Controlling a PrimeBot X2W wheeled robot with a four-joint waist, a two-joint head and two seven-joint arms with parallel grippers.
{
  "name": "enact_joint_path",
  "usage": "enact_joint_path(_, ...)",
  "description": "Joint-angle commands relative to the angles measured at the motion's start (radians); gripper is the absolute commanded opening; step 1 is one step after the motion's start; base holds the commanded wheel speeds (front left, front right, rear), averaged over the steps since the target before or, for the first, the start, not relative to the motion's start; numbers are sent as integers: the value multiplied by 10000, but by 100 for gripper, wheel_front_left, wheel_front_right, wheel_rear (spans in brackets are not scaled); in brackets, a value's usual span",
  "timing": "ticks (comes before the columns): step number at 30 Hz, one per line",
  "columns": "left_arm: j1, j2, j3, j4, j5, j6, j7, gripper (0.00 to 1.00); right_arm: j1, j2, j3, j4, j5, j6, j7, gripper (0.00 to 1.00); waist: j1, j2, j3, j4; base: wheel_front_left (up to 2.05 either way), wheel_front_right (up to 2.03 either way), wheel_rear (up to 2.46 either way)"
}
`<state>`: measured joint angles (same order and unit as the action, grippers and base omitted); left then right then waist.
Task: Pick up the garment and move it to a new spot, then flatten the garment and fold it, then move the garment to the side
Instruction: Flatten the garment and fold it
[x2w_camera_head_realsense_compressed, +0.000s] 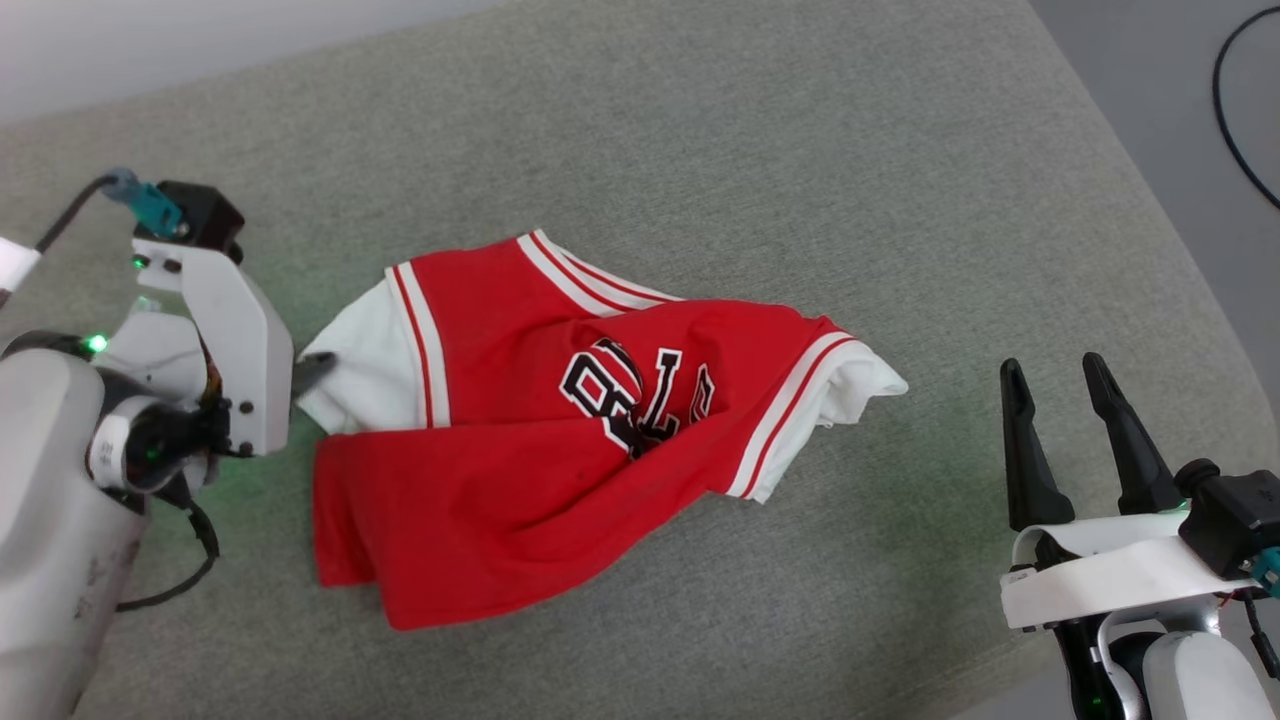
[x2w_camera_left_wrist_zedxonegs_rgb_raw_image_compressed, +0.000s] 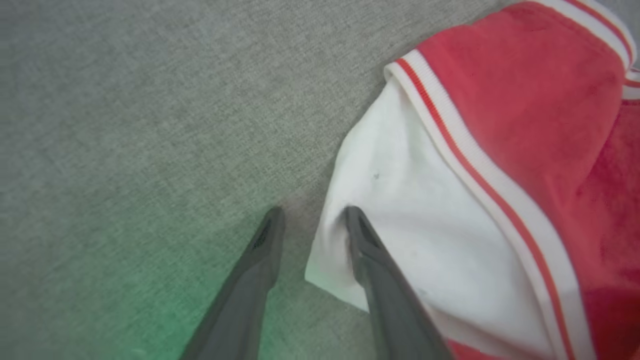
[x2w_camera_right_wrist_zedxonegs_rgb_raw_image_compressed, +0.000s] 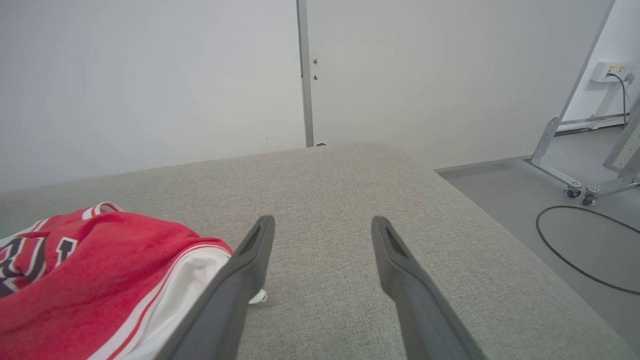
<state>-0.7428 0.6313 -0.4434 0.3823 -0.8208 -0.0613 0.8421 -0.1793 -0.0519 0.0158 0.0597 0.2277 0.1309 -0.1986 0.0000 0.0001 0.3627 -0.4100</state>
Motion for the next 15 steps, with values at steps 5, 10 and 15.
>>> enact_joint_path(5, 308, -163, -239, 154, -184, 173, 506, 0, -198, 26, -119, 67, -152, -3, -55, 100, 0, -1, -46, 283, 0, 0, 0)
enact_joint_path(10, 210, -115, -63, -48, -198, 319, 338, 0, -116, 26, -275, 29, -376, -3, 78, 100, 0, -1, -234, 747, 0, 0, 0)
enact_joint_path(15, 309, -42, 148, -311, -329, 400, 74, 0, 24, 23, -417, -61, -683, -3, 318, 100, 0, -1, -618, 1351, 0, 0, 0)
